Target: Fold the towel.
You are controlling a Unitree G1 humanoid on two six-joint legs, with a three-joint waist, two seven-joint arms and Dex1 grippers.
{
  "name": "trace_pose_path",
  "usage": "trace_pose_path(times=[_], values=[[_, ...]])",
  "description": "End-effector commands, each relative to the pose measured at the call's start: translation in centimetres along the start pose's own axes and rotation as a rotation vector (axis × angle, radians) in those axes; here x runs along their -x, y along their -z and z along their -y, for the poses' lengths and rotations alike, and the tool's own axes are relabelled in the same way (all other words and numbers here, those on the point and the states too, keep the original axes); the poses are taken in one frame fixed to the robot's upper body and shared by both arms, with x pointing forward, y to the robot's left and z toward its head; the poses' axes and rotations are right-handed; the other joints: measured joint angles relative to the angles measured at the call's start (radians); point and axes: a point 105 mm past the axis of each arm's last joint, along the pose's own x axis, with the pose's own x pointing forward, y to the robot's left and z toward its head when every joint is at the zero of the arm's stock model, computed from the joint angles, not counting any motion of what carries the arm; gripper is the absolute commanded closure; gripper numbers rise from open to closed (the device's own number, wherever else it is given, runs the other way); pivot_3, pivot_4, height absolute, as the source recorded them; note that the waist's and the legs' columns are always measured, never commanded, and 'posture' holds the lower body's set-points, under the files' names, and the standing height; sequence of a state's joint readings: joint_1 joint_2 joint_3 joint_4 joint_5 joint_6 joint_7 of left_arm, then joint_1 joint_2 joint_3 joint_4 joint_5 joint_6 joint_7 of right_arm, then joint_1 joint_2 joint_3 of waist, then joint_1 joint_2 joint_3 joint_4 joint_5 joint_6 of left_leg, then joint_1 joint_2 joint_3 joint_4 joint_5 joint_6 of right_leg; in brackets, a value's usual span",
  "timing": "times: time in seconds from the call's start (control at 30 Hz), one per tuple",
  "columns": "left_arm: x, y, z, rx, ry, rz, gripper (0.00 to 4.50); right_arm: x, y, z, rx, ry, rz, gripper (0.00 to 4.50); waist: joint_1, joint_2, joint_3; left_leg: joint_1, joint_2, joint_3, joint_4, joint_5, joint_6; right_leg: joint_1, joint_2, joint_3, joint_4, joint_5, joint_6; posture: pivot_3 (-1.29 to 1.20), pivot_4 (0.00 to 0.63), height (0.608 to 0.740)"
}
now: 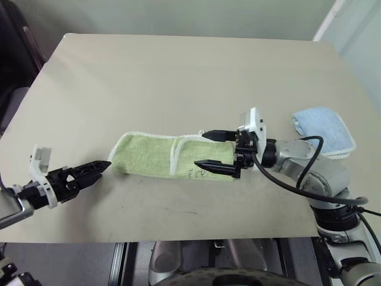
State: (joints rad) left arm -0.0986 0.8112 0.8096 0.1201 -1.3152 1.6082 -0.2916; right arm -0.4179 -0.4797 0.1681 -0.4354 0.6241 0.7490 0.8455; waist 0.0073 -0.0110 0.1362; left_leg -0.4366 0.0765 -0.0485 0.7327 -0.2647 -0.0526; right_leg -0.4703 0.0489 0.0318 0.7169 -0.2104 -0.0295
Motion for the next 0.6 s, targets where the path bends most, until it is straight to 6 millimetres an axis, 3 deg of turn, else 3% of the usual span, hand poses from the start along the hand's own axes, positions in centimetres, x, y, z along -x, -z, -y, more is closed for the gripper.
trace_pose_path(times=[0.03, 0.23, 0.57, 0.6], values=[[-1.2, 0.1, 0.8, 0.030, 0.061, -0.006, 0.00, 0.3, -1.0, 0.3, 0.045, 0.028, 0.027, 0.05, 0.002, 0.000, 0.000, 0.000, 0.000, 0.000, 0.000, 0.000, 0.000, 0.000, 0.000, 0.000, 0.000, 0.000, 0.000, 0.00, 0.150, 0.697], [-2.8, 0.6, 0.5, 0.089, 0.073, -0.007, 0.00, 0.7, -0.7, 0.5, 0.057, 0.059, 0.003, 0.05, 0.009, 0.000, 0.000, 0.001, -0.001, 0.001, 0.000, 0.001, 0.000, 0.001, 0.000, 0.000, 0.000, 0.000, 0.000, 0.00, 0.150, 0.697], [-3.6, 0.3, 0.5, 0.121, 0.091, 0.003, 0.00, 1.0, -0.3, 0.6, 0.067, 0.094, -0.016, 0.05, 0.016, 0.000, 0.000, 0.001, -0.003, 0.000, 0.000, 0.004, 0.000, 0.002, 0.000, 0.000, 0.000, 0.000, 0.000, 0.00, 0.150, 0.697], [-3.8, 0.3, 0.4, 0.125, 0.087, 0.004, 0.17, 1.0, -0.3, 0.6, 0.066, 0.097, -0.016, 0.02, 0.017, 0.000, 0.000, 0.001, -0.003, 0.000, 0.000, 0.004, 0.000, 0.003, 0.000, 0.000, 0.000, 0.000, 0.000, 0.00, 0.150, 0.697]])
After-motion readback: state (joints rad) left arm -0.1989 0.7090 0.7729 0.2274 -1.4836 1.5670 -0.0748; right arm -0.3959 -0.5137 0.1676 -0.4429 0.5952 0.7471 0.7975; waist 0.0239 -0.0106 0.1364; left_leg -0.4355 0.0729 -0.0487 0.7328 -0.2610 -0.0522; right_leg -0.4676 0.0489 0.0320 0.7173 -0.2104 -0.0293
